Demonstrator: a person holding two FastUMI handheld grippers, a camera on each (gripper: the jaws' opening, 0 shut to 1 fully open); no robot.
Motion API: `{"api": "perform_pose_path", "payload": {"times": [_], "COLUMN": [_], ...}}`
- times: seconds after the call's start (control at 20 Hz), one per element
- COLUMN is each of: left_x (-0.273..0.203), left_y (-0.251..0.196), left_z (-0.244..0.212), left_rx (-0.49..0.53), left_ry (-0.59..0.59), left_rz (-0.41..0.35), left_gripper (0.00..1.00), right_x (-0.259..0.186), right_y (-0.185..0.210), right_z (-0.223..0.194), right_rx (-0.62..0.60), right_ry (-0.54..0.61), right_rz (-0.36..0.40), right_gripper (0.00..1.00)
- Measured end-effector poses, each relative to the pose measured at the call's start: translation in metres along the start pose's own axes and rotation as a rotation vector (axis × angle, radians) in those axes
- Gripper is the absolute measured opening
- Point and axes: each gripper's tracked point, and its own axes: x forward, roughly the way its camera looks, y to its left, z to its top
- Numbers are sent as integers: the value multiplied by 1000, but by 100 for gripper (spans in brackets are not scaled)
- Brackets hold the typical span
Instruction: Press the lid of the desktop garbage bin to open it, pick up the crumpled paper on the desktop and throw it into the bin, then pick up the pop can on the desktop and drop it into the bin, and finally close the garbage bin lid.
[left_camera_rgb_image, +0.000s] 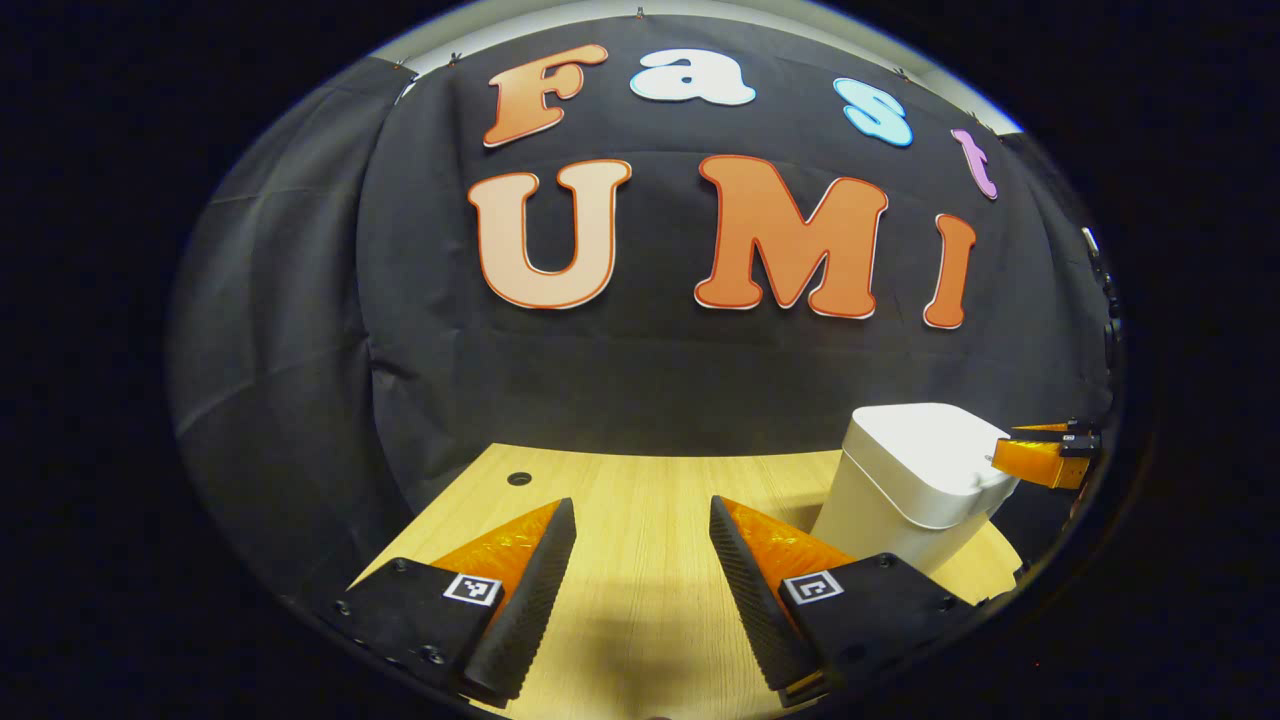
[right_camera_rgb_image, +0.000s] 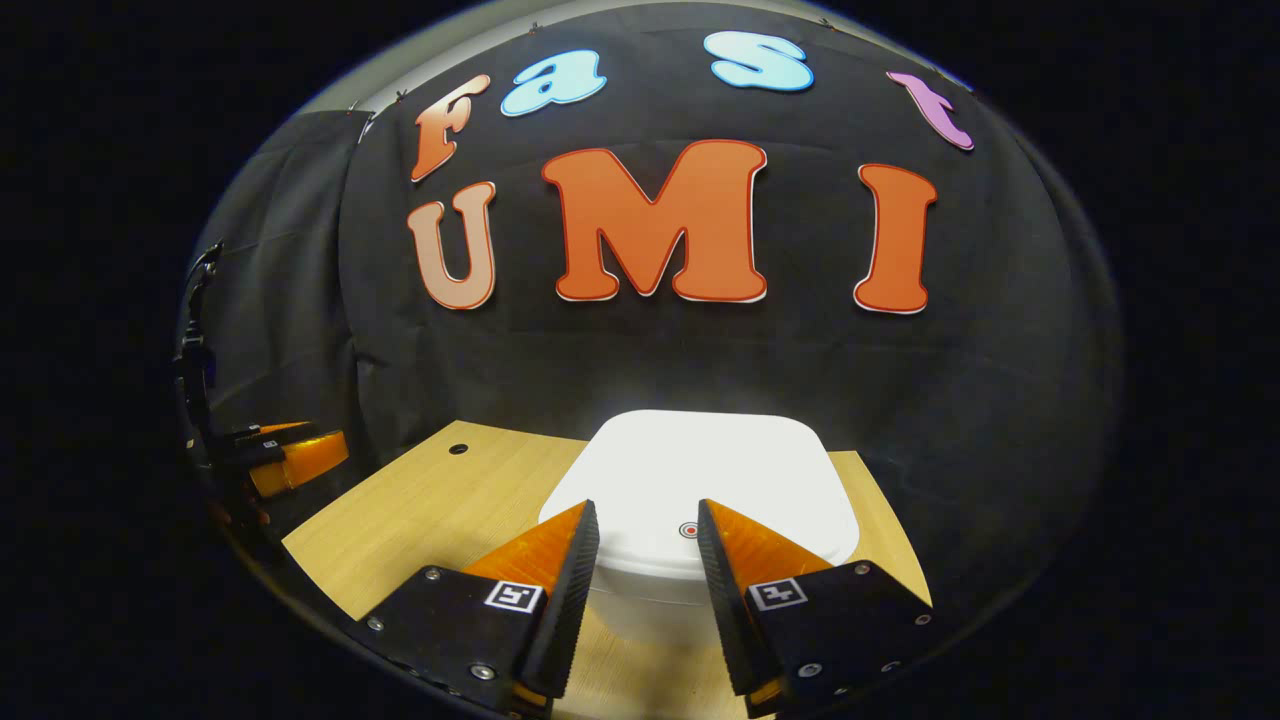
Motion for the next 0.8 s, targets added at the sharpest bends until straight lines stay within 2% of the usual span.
{"api": "perform_pose_path", "payload": {"times": [0.3, 0.4, 0.45, 0.5, 0.65, 0.7, 0.8], "left_x": [-19, -22, -23, -22, -18, -15, -13], "left_y": [4, 1, 1, 2, 6, 9, 19], "left_z": [22, 28, 30, 29, 27, 29, 36], "left_rx": [29, 25, 21, 17, 20, 28, 48], "left_ry": [-86, -106, -116, -120, -120, -123, -137], "left_rz": [44, 37, 35, 33, 20, 16, 15], "left_gripper": [85, 87, 89, 85, 87, 87, 85], "right_x": [-6, -7, -7, -7, -3, -1, 3], "right_y": [13, 17, 21, 27, 45, 51, 63], "right_z": [14, 23, 26, 28, 32, 31, 33], "right_rx": [12, -19, -31, -39, -50, -51, -45], "right_ry": [-78, -120, -129, -136, -151, -148, -147], "right_rz": [77, 72, 73, 79, 83, 76, 72], "right_gripper": [60, 60, 56, 60, 61, 67, 70]}}
